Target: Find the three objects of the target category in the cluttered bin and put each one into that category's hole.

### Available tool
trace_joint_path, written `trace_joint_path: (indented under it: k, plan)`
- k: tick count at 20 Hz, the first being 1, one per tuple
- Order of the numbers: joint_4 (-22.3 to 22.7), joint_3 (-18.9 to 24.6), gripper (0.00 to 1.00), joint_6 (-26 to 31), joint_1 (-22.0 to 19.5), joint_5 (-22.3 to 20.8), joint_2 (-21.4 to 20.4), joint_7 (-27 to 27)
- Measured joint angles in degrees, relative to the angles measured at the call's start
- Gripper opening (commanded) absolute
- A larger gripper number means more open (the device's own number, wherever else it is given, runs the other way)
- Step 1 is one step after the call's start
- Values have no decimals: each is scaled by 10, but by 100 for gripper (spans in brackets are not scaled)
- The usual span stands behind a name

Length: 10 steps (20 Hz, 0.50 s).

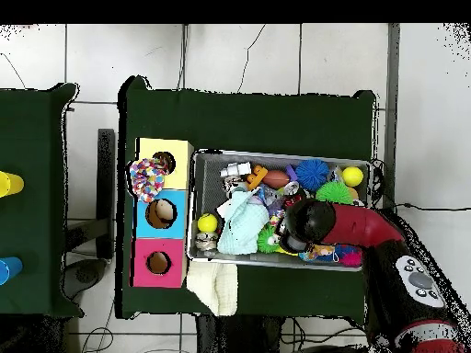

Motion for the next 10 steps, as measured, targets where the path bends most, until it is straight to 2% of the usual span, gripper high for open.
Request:
trace_joint_path:
  k: [10]
  plan:
    - [5,0,100,-6,32,0,14,0]
